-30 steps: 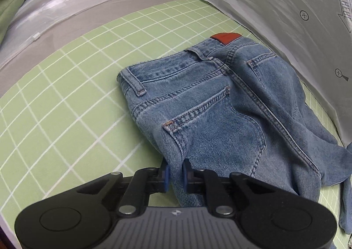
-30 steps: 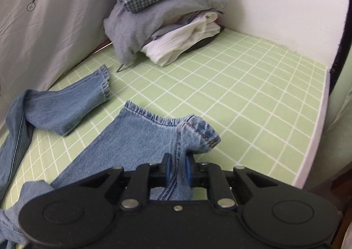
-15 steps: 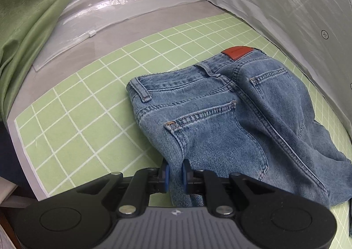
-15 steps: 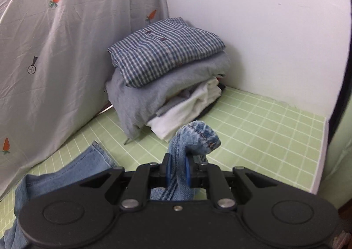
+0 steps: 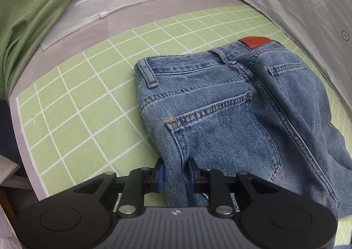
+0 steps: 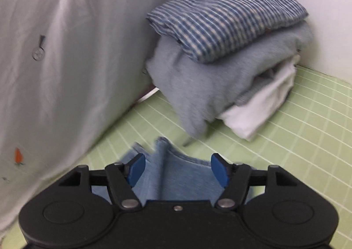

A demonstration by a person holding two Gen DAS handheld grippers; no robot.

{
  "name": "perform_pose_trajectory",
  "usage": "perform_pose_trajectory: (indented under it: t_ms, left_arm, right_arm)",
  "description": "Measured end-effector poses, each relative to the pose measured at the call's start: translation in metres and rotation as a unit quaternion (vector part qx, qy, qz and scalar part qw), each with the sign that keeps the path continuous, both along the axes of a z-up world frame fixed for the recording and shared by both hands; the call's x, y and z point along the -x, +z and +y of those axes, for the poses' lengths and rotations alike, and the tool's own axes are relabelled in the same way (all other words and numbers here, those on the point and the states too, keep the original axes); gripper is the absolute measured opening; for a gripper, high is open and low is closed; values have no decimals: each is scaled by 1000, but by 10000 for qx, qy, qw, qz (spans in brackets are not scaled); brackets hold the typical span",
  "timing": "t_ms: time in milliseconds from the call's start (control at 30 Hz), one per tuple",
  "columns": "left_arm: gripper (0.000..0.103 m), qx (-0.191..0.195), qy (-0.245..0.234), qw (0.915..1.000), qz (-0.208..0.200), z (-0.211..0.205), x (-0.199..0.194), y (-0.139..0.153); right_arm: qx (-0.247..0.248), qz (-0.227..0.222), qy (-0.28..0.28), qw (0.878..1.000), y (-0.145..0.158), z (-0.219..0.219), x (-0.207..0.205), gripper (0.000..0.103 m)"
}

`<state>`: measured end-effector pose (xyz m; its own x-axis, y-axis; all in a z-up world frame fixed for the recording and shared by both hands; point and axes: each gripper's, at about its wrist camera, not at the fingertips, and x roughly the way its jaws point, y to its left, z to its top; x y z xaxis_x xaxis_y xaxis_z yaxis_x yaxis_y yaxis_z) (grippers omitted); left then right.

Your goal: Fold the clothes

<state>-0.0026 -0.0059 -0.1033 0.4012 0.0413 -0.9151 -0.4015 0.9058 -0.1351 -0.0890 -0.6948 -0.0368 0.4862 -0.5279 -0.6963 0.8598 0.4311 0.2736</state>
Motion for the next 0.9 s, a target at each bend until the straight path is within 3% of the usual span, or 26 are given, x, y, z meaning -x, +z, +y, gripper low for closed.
perform_pose_trajectory:
  t_ms: [133,200,433,533,567,600,633,667,700,767,900]
  left_arm:
    - [45,70,77,9999,37,1,-6,-2]
    - [54,104,152,9998,44,1,-11,-3]
    - [62,-17,279,9996,48,-2,-29,-4]
    - [64,35,355,9994,-39,1,-29,-5]
    - [64,60,372,9993,-75,2,-29,-5]
    - [62,93,384,9992,-118,3,-28,-4]
    - [61,125,395,9990,-161,5,-27,-4]
    - [54,157,407,9988,-203,6,-26,-4]
    - [42,209,413,9986,-252,7,-25,-4]
    - [27,365,413,9978,-370,11,-24,-2]
    - [16,470,267,9967,-599,12,-20,8]
  right_arm:
    - [-273,737,-219,9967,-42,1,18,67]
    - [-378,786,-267,9958,-53,5,26,67]
    - [-378,1038,-154,9938,-72,6,19,65]
    - [-342,1145,39,9928,-74,8,14,51]
    - [-281,1181,118,9925,-73,9,14,33]
    - [-214,1216,184,9922,-73,11,14,13]
    - [-149,1213,216,9923,-72,13,17,10]
    - [-104,1167,218,9929,-70,15,21,3]
    - [-68,1124,207,9934,-68,16,25,3]
    - [99,1086,172,9939,-59,21,37,2]
    - [652,1031,-90,9925,-23,32,72,0]
